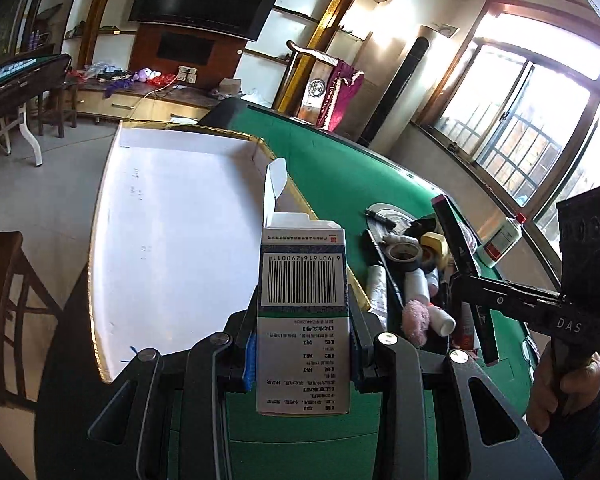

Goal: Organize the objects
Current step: 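Carry the medicine box with the left gripper while the right carries the marker to the white tray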

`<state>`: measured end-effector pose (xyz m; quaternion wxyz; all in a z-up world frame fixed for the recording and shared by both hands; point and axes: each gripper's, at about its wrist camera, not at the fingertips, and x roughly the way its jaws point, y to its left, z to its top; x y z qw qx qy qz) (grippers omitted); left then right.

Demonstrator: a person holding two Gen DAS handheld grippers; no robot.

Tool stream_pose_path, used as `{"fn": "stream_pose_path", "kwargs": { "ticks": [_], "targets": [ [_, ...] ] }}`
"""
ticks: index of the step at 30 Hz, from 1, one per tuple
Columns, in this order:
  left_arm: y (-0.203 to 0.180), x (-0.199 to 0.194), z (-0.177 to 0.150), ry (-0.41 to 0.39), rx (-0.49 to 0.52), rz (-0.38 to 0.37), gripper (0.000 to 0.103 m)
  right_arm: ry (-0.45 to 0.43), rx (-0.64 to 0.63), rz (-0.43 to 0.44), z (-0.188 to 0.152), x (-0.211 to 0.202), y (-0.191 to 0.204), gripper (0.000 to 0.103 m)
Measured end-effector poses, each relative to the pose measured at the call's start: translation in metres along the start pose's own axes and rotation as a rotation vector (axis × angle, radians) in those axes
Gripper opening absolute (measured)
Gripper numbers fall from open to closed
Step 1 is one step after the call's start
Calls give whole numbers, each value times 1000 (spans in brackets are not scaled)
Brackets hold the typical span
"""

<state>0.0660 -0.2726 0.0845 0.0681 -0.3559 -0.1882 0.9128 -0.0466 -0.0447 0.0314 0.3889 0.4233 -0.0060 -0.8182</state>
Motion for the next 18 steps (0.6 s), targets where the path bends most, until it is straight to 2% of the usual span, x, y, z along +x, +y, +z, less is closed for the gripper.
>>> {"fn": "stream_pose_path", "kwargs": {
  "ticks": [6, 10, 12, 15, 18],
  "targets": [
    [11, 13, 27, 13, 6, 43, 30, 46, -48, 9, 35, 42, 23, 13],
    [18, 30, 64, 21, -11, 76, 30, 72, -25, -12, 69, 66, 21, 13],
    [24, 41, 82, 31, -37, 99, 30, 55, -14, -35, 89, 75, 19, 13],
    [35, 73, 111, 52, -96, 135, 30, 59, 2, -59, 118, 100, 13, 13],
    [59, 119, 129, 121, -186, 120, 30, 88, 53, -96, 128, 132, -4, 13]
  ]
}}
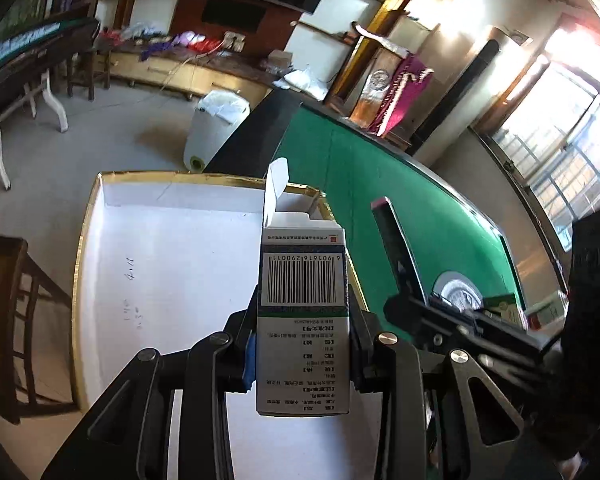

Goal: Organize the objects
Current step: 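Carry the medicine box with the left gripper while the right carries the marker to the white tray, then open the left gripper in the tray while the right releases the marker beside it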

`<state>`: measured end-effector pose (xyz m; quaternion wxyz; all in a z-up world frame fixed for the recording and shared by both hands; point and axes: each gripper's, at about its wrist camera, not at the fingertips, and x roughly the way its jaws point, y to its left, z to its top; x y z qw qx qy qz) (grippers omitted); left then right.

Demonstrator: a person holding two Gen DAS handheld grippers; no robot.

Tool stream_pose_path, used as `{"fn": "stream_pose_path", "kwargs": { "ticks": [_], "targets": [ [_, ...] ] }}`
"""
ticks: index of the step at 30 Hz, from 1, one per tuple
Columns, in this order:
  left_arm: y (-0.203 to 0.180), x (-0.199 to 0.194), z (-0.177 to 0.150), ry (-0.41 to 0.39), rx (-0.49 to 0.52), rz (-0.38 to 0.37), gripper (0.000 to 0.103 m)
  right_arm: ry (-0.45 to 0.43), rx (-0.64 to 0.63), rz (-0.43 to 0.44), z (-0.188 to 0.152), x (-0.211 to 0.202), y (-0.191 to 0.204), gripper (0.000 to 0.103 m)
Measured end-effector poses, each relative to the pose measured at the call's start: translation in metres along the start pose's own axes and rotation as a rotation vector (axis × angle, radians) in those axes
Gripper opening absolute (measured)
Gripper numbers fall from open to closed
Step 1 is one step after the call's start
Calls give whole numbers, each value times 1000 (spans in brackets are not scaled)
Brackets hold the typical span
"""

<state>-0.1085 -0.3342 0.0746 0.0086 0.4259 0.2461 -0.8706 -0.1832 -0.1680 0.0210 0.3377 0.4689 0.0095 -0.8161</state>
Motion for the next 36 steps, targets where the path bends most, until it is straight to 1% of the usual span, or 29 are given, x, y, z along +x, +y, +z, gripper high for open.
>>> {"fn": "stream_pose_path", "kwargs": {
  "ticks": [1, 2, 5, 7, 8, 9, 12, 13, 16, 19, 22, 24, 27, 29, 30, 33, 36],
  "targets": [
    [7, 16, 6, 16, -28, 19, 30, 20, 35, 7, 2, 14, -7, 13],
    [11, 25, 8, 31, -37, 17, 30, 32, 60, 6, 3, 23, -12, 13],
    [29, 52, 5, 86, -80, -49, 30, 63, 111, 31, 9, 49, -25, 13],
    [37, 61, -1, 94, -94, -45, 30, 70, 117, 24, 12, 59, -26, 13],
    [42, 67, -4, 112, -106, -49, 30, 75, 118, 24, 14, 65, -28, 13],
    [42, 70, -6, 121, -115, -60, 30, 79, 116, 20, 16, 69, -29, 13],
    [43, 69, -9, 116, -117, -78, 30, 89, 118, 21, 21, 81, -31, 13],
    [45, 68, -10, 106, -133, -91, 30, 89, 120, 18, 23, 84, -32, 13],
    [48, 69, -8, 103, -143, -86, 29, 102, 116, 4, 22, 96, -31, 13],
    [49, 67, -3, 97, -145, -89, 29, 80, 96, -10, 24, 94, -27, 13],
    [46, 69, 0, 87, -126, -67, 29, 98, 92, -40, 23, 93, -26, 13],
    [45, 69, 0, 85, -118, -54, 29, 98, 89, -38, 24, 94, -28, 13],
    [48, 68, -1, 85, -127, -60, 29, 87, 89, -40, 23, 90, -29, 14],
    [50, 67, 1, 83, -141, -70, 31, 72, 87, -35, 22, 83, -30, 18],
    [49, 66, 2, 82, -144, -74, 32, 62, 88, -33, 22, 83, -29, 18],
    [47, 62, 1, 71, -133, -79, 33, 34, 102, -8, 13, 62, -35, 18],
    [42, 53, 1, 47, -114, -99, 33, -11, 114, 37, -5, 25, -41, 18]
  ]
}}
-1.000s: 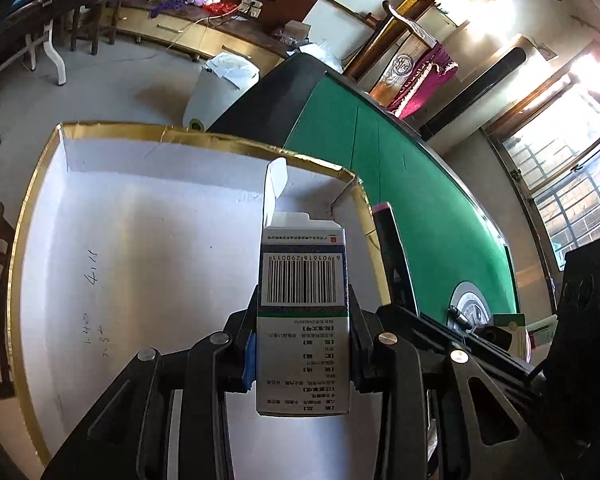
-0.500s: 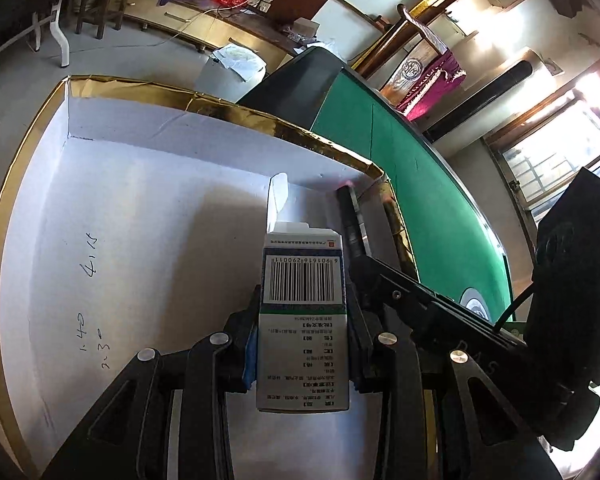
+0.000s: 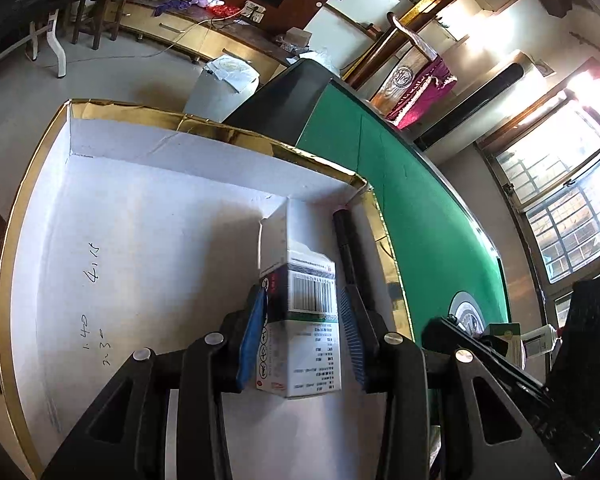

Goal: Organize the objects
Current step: 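Open the left gripper in the tray while the right releases the marker beside it, then grasp the grey red-striped box with the right gripper while the left grasps the hand cream tube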

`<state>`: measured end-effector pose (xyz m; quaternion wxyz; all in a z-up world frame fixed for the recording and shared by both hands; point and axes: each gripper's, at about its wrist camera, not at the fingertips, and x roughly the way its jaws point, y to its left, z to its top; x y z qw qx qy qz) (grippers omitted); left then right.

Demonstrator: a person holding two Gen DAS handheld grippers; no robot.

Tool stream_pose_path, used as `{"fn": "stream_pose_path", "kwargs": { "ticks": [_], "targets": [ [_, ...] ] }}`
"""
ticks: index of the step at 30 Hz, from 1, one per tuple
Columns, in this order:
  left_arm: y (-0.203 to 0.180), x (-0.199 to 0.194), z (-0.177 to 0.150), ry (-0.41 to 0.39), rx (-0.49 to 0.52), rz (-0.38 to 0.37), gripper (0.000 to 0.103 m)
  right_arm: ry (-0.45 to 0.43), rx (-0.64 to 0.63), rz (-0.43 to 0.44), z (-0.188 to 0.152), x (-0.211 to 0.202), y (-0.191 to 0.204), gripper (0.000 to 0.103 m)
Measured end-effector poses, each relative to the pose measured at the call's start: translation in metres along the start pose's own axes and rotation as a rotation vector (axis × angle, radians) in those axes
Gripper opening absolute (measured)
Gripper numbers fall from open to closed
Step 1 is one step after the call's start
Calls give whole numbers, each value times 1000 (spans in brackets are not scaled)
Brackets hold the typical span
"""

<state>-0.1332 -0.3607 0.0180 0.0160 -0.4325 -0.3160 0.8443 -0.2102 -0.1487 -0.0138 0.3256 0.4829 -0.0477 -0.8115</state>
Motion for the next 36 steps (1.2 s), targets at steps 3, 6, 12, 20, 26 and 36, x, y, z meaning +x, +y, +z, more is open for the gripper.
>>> {"fn": "stream_pose_path", "kwargs": {
  "ticks": [3, 6, 12, 20, 26, 36],
  "targets": [
    [-11, -12, -5, -27, 39, 4, 33, -63, -19, 33, -24, -50, -5, 19],
    [-34, -24, -13, -46, 112, 2, 33, -152, -40, 27, -60, -107, -17, 39],
    [-128, -18, -65, 97, 434, -67, 34, -345, -7, -19, -132, -198, -60, 54],
    [-200, 20, -142, 177, 671, 102, 34, -462, 25, -54, -176, -227, -115, 56],
    [-202, 44, -166, 207, 696, 187, 34, -392, 99, -3, -174, -226, -124, 56],
    [-201, 57, -187, 173, 737, 278, 22, -384, 124, -46, -183, -226, -132, 56]
  ]
}}
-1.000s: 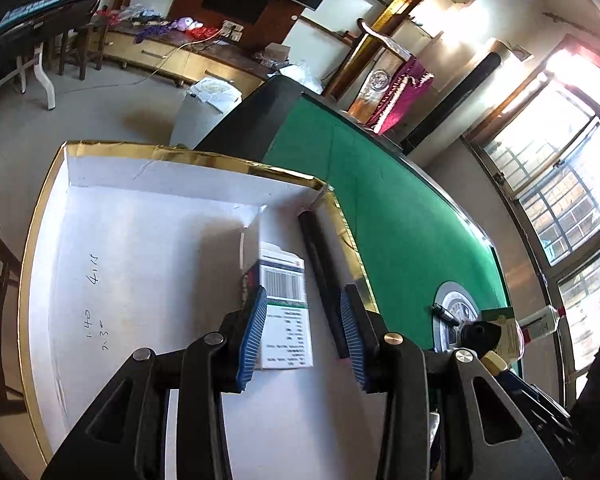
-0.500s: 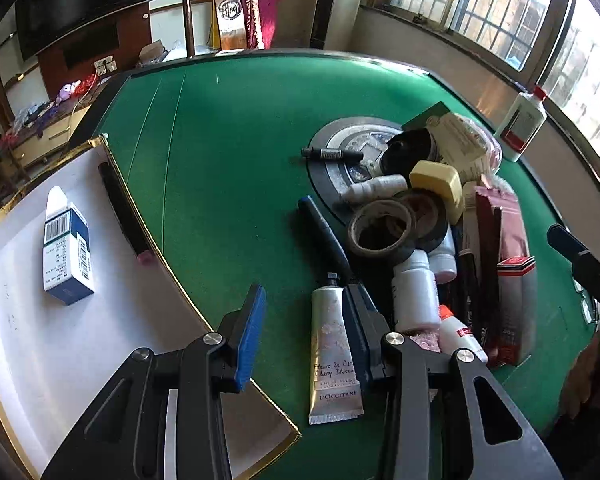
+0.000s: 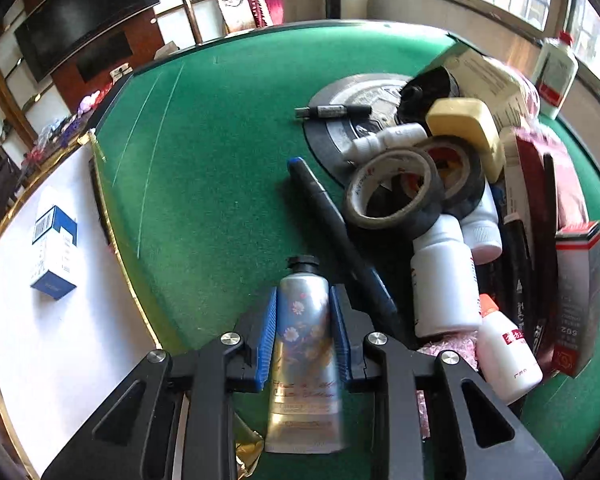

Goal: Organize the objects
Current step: 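Grasp the grey red-striped box with the right gripper while the left grasps the hand cream tube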

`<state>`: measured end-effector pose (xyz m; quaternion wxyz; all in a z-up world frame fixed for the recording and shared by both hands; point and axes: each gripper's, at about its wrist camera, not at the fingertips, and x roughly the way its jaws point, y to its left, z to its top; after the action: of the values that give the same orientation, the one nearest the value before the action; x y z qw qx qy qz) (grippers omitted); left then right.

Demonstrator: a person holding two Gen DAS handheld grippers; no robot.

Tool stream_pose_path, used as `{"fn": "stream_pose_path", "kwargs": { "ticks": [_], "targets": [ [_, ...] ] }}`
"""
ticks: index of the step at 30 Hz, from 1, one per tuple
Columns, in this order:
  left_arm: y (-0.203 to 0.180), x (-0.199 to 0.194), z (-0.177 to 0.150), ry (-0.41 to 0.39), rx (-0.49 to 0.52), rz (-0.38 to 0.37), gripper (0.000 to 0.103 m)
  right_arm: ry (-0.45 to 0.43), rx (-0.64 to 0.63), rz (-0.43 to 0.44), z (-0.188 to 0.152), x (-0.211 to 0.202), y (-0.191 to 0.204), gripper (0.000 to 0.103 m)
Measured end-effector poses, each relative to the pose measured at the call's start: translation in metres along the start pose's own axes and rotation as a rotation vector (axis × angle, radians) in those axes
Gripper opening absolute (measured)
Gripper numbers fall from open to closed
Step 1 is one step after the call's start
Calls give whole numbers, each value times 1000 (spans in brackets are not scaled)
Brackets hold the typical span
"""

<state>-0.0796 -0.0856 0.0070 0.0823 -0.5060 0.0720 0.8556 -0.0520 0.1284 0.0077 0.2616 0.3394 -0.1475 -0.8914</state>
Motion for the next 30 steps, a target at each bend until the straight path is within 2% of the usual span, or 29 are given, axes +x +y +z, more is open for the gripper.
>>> {"fn": "stream_pose_path", "kwargs": {
  "ticks": [5, 10, 11, 13, 15, 23, 30],
  "targets": [
    [7, -8, -1, -10, -25, -45, 22, 92, -104, -120, -13, 19, 10, 56],
    [10, -12, 0, -20, -35, -66, 22, 138, -230, -292, -30, 36, 19, 55],
    [11, -10, 2, -17, -38, -69, 22, 150, -247, -312, -33, 39, 19, 40],
    [14, -7, 3, -14, -44, -75, 22, 164, -312, -371, -40, 43, 22, 25],
    [18, -7, 3, -18, -58, -87, 22, 156, -329, -362, -42, 40, 22, 24],
    [26, -16, 5, -48, -94, -121, 22, 29, -214, -202, -28, 7, 15, 24],
    [31, -27, 7, -93, -122, -159, 22, 14, -210, -189, -26, 5, 19, 24]
  ]
}}
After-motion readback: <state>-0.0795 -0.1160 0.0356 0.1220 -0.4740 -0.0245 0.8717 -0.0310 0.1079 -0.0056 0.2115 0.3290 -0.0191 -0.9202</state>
